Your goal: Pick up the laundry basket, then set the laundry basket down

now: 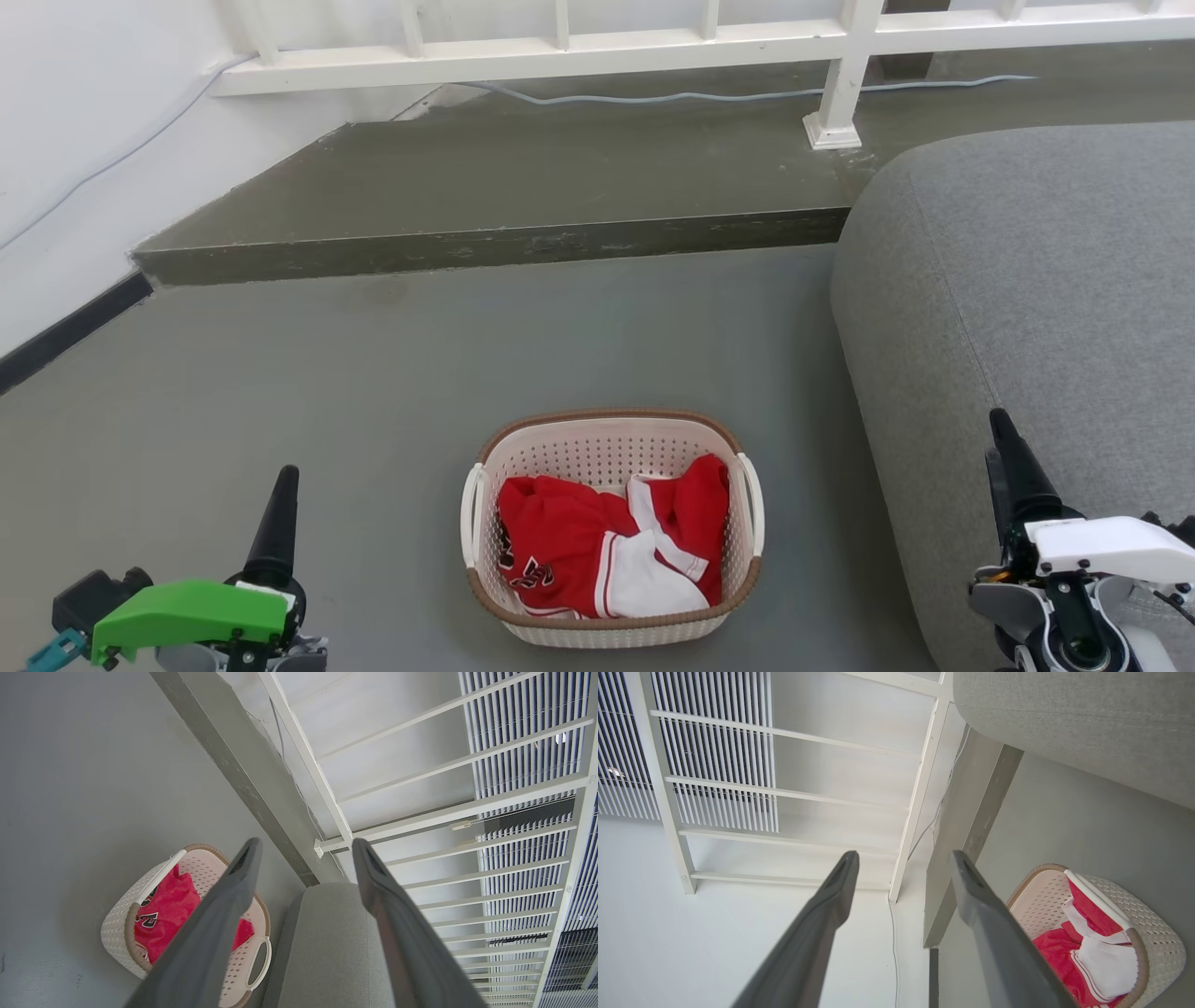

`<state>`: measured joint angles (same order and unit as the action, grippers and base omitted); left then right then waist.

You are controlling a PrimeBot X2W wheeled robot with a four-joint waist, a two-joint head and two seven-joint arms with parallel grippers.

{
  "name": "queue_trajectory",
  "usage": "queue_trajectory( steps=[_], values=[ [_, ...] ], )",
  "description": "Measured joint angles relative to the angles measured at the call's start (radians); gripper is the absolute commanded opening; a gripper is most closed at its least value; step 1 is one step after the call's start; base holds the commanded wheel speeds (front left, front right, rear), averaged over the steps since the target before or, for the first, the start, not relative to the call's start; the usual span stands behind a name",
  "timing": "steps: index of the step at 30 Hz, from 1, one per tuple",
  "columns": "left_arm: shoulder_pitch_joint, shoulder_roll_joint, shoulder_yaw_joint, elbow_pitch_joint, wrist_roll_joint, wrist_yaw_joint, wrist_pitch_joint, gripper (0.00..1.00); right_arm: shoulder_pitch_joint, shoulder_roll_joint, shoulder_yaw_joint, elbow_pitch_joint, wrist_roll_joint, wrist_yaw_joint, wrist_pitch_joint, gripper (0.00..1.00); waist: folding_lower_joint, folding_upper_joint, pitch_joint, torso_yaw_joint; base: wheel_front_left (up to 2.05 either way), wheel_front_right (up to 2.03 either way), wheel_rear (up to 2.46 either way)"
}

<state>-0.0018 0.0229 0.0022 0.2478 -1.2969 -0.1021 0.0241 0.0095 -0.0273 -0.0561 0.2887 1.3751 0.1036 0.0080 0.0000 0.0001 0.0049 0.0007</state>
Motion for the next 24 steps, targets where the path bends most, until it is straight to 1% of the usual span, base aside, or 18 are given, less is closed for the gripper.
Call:
queue_trajectory(
  steps=[1,2,5,6,11,18,24],
  values=[
    [0.000,0.000,0.000,0.000,0.000,0.000,0.000,1.00,0.000,0.000,0.000,0.000,0.000,0.000,0.000,1.00,0.0000,0.0000,0.000,0.000,0.00,0.00,0.00],
    [0.000,0.003,-0.006,-0.006,0.036,0.002,-0.008,1.00,0.000,-0.002,0.008,-0.007,-0.039,-0.001,-0.009,1.00,0.0000,0.0000,0.000,0.000,0.00,0.00,0.00],
    [0.000,0.008,-0.017,-0.019,0.090,0.012,-0.017,1.00,0.000,-0.002,0.023,-0.016,-0.085,-0.002,-0.017,1.00,0.0000,0.0000,0.000,0.000,0.00,0.00,0.00],
    [0.000,0.010,-0.022,-0.025,0.104,0.015,-0.018,1.00,0.000,-0.003,0.029,-0.019,-0.102,-0.008,-0.019,1.00,0.0000,0.0000,0.000,0.000,0.00,0.00,0.00],
    [0.000,0.021,-0.051,-0.039,0.206,0.025,-0.036,1.00,0.000,-0.007,0.056,-0.030,-0.189,-0.019,-0.034,1.00,0.0000,0.0000,-0.001,-0.001,0.00,0.00,0.00],
    [0.000,0.033,-0.091,-0.061,0.337,0.055,-0.055,1.00,0.000,-0.009,0.094,-0.040,-0.305,-0.036,-0.053,1.00,0.0000,0.0000,-0.003,-0.001,0.00,0.00,0.00],
    [0.000,0.038,-0.119,-0.068,0.436,0.068,-0.074,1.00,0.003,-0.013,0.119,-0.042,-0.400,-0.054,-0.072,1.00,0.0000,0.0000,-0.006,-0.001,0.00,0.00,0.00]
  ],
)
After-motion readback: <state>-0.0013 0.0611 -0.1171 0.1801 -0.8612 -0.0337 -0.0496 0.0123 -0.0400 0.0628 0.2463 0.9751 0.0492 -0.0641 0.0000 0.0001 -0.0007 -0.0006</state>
